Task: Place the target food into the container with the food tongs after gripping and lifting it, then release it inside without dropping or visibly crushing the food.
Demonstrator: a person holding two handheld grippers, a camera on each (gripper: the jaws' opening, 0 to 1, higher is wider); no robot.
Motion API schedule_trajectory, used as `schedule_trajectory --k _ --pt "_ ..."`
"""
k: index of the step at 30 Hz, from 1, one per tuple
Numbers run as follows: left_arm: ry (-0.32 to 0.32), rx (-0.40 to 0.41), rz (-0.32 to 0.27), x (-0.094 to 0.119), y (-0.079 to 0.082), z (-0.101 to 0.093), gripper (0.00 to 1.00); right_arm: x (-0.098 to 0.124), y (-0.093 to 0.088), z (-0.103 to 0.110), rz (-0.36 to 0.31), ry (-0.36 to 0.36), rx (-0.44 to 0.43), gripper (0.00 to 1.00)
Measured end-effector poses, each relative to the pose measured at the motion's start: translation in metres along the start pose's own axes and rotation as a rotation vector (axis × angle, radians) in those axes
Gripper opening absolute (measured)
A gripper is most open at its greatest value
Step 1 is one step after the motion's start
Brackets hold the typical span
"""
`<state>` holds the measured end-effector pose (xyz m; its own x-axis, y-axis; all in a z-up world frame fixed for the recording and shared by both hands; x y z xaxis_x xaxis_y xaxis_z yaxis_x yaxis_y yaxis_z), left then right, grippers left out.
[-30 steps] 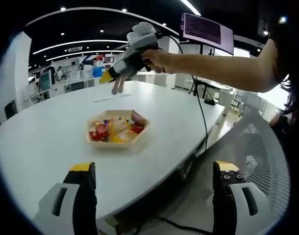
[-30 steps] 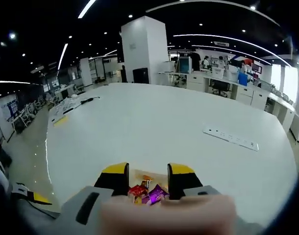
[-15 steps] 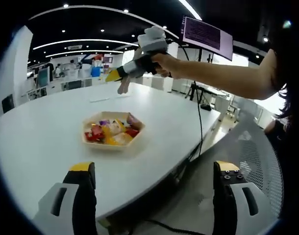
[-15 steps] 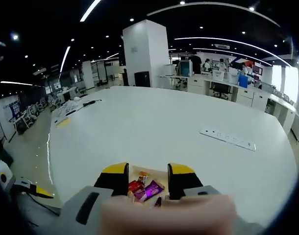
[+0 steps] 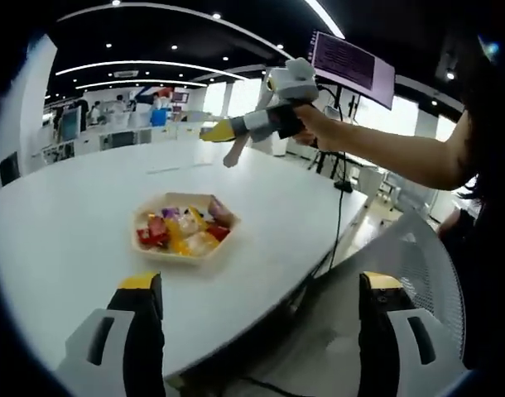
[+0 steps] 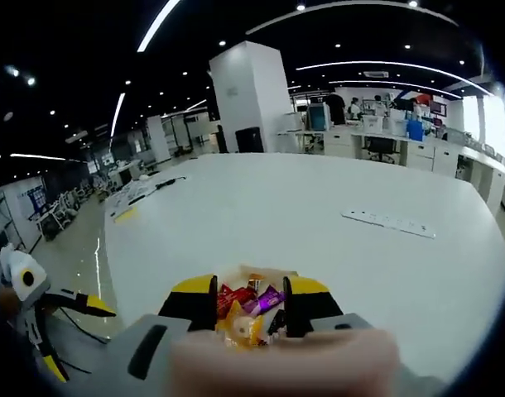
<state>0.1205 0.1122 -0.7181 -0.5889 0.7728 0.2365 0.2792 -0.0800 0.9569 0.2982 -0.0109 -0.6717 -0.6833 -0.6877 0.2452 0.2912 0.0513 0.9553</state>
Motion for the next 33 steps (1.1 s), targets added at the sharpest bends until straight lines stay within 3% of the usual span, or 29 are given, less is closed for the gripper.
schedule_trajectory --k 8,13,18,22,24,27,33 --pt "-0.081 -0.036 -0.036 -0.019 0.021 -0.014 0.94 0.022 -0.016 0.018 -0.027 0.084 -0.043 0.31" --pt "-0.122 -0.023 -0.052 -0.033 0.023 -0.025 0.92 0.040 -0.010 0.042 -0.084 0.223 -0.061 0.31" --pt "-0.190 -0.017 -0.063 -0.047 0.028 -0.039 0.84 0.058 -0.012 0.064 -0.096 0.351 -0.086 0.31" --pt "-0.231 -0.006 -0.089 -0.055 0.039 -0.047 0.80 0.069 -0.017 0.075 -0.099 0.407 -0.090 0.31" --pt "-0.281 0.045 -0.109 -0.057 0.046 -0.055 0.73 0.072 -0.023 0.080 -0.074 0.475 -0.106 0.30" --pt "-0.334 0.066 -0.116 -0.060 0.051 -0.063 0.52 0.079 -0.028 0.087 -0.065 0.513 -0.105 0.30" --pt "-0.370 0.075 -0.110 -0.068 0.052 -0.075 0.48 0.089 -0.025 0.095 -0.086 0.569 -0.151 0.31"
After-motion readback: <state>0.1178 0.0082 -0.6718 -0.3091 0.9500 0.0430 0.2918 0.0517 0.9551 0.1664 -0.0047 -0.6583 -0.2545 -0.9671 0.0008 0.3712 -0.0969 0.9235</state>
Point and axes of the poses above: the point that each gripper's makers call its tool centre point, and the gripper's own axes: x roughly backward along the fingers, z roughly to its left, y roughly out of its top, the point moved 3 cm from there along x, roughly backward along the fingers, and after that the axes turned 10 degrees about -z, right-handed, at the moved point
